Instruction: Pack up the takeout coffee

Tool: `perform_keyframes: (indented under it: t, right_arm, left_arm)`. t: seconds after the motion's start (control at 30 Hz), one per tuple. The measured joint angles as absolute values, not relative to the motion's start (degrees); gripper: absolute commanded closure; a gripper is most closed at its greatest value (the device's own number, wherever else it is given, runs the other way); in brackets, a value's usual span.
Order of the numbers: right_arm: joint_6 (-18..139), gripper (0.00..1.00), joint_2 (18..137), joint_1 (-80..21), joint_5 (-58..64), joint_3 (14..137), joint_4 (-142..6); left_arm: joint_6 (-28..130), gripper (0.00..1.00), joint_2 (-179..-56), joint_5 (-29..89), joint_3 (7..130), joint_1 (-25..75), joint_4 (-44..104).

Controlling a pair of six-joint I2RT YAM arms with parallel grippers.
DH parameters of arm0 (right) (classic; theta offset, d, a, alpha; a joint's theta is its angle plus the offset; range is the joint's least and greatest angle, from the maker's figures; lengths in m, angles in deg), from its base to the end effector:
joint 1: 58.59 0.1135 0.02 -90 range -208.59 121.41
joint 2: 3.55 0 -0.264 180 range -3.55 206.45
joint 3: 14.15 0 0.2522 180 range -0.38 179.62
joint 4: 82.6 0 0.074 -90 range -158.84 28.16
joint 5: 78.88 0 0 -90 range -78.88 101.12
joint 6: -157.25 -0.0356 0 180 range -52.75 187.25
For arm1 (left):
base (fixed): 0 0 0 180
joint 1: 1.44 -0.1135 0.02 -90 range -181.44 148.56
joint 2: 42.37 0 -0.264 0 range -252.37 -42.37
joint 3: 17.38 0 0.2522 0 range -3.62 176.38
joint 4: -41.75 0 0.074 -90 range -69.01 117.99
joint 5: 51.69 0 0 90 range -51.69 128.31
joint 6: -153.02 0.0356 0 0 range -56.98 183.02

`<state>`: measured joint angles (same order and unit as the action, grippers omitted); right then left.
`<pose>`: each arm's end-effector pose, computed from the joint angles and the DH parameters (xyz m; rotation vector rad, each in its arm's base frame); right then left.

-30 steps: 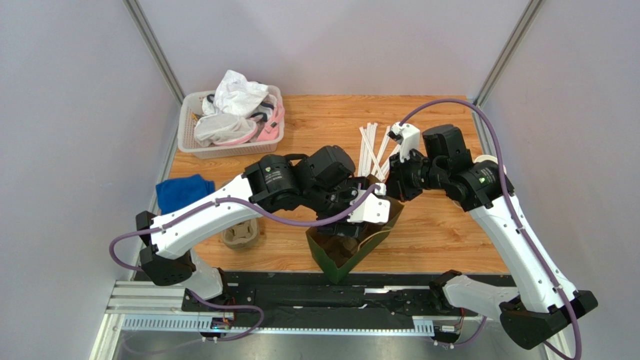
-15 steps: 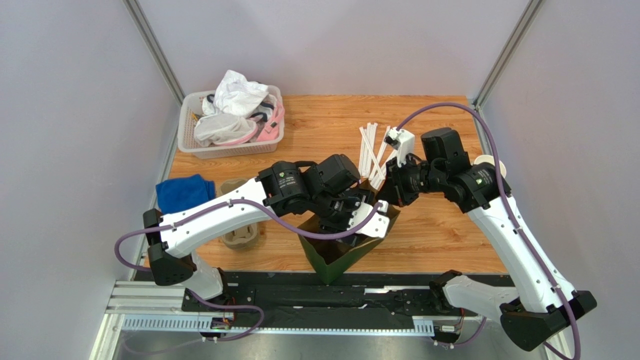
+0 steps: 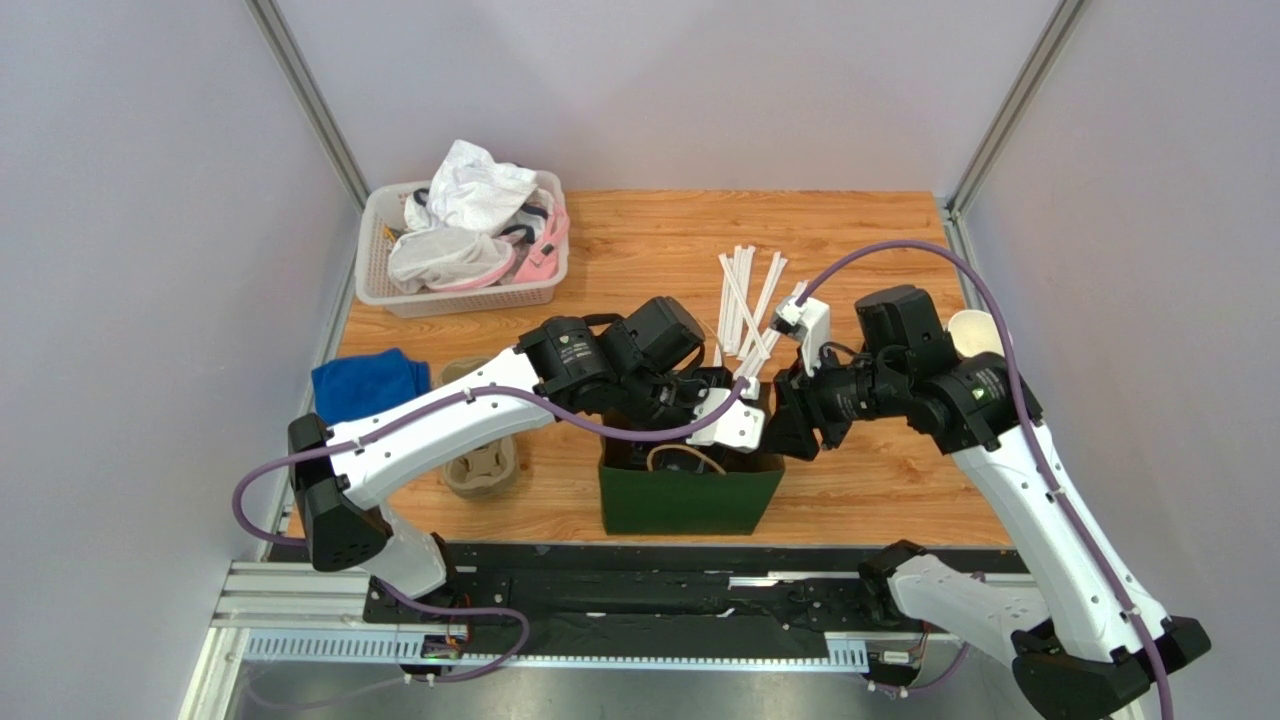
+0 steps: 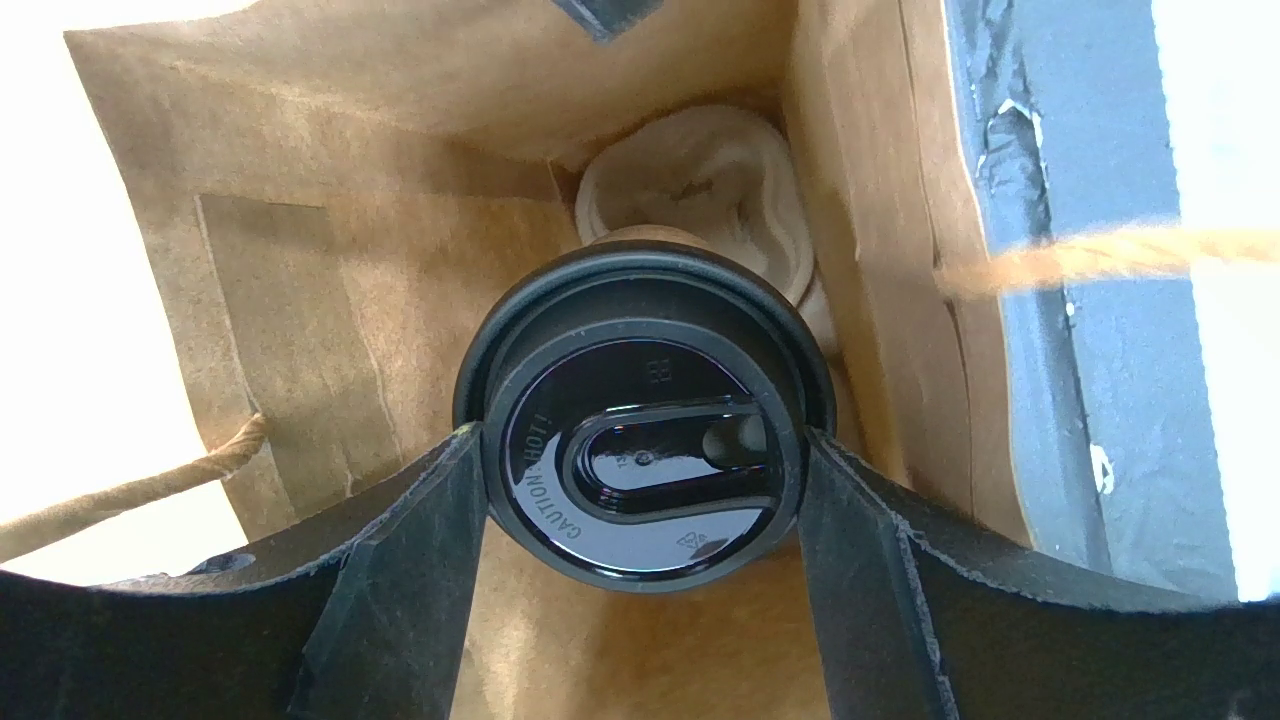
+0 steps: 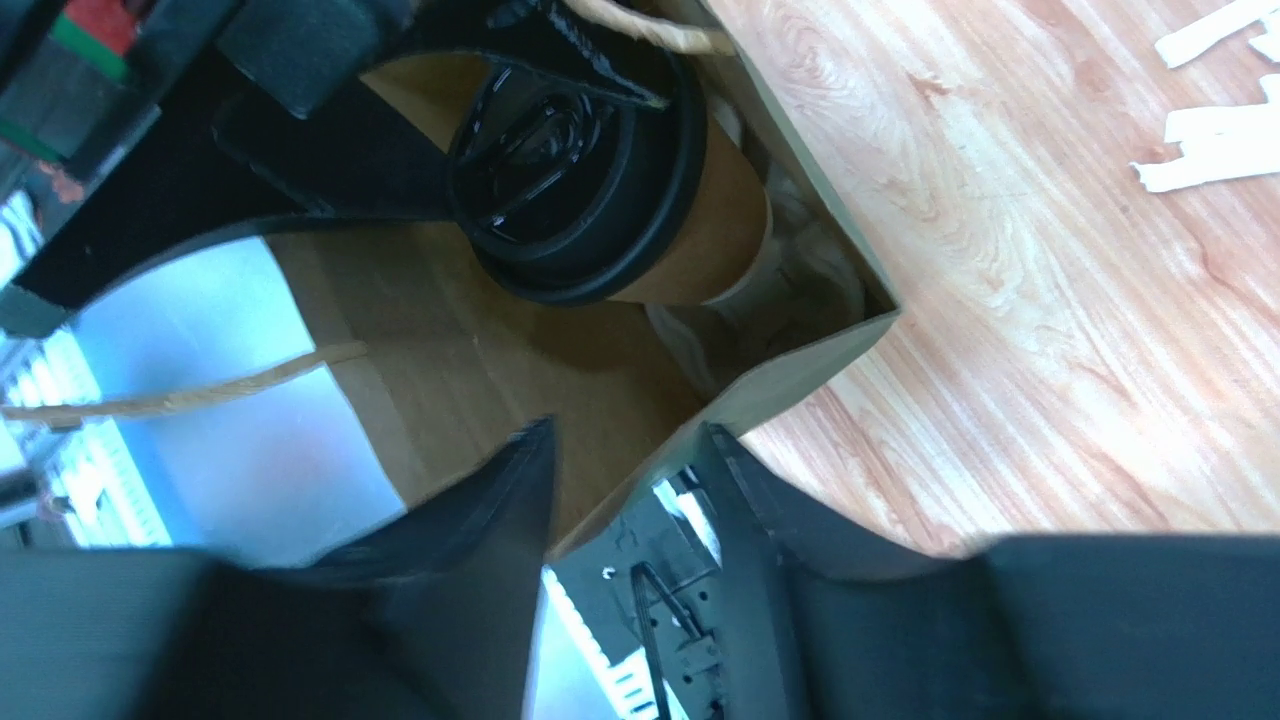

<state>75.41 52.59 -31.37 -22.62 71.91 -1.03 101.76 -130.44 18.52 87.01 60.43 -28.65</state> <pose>0.1295 0.0888 0.3773 -0.9876 2.2488 0.8711 0.1385 -0.2845 0.3612 2.0398 1.5071 -0.5973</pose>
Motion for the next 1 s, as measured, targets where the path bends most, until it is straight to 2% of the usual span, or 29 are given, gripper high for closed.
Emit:
perform_keyframes:
  t: [0.1, 0.3, 0.4, 0.73, 0.87, 0.97, 1.0]
  right_arm:
    - [76.66, 0.32, 54.16, -31.43, -22.86, 73.87, -0.2]
    - [77.35, 0.16, 57.37, -32.31, -22.8, 78.68, -1.1]
    - [78.23, 0.13, 58.95, -32.87, -22.77, 80.06, -2.56]
    - [85.46, 0.12, 65.83, -32.87, -22.88, 80.78, -7.35]
    - [88.02, 0.19, 67.36, -32.22, -23.54, 80.93, -8.5]
    - [89.64, 0.38, 67.36, -30.47, -24.15, 80.89, -9.4]
    - [89.9, 0.51, 67.36, -30.03, -24.33, 80.85, -9.88]
  left_arm:
    - [101.96, 0.94, -129.79, 17.82, 86.24, 60.45, -28.28]
    - [102.59, 0.93, -129.2, 17.6, 85.98, 60.45, -28.35]
    - [103.14, 0.93, -129.09, 17.45, 85.83, 60.45, -28.37]
    - [104.34, 0.93, -128.91, 17.19, 85.11, 60.45, -28.87]
    - [104.37, 0.93, -128.91, 17.25, 84.98, 60.45, -29.0]
    - [104.37, 0.93, -128.89, 17.43, 84.76, 60.45, -29.07]
    - [104.37, 0.93, -128.83, 17.56, 84.56, 60.45, -29.0]
